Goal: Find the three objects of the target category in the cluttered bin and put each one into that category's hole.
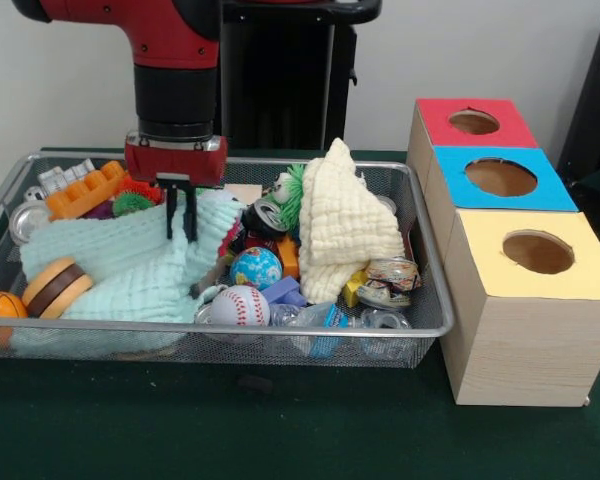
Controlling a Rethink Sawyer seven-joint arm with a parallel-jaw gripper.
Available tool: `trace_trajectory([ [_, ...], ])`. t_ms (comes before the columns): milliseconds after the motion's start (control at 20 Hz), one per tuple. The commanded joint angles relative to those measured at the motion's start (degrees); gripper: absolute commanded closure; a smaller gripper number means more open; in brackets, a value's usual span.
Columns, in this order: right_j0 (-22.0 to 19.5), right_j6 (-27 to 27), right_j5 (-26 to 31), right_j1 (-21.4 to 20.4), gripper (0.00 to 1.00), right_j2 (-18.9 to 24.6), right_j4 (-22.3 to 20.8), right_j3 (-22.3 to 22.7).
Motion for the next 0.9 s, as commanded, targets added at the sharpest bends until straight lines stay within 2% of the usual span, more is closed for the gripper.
trace_trajectory([
  [50,3.3,7.5,3.7,-4.1,1.00,0.8,3.8,8.7],
  [350,7.0,9.4,5.2,-8.4,1.00,-0.1,8.1,11.9],
  [900,13.7,11.5,2.9,-10.6,1.00,-4.3,13.4,15.4],
])
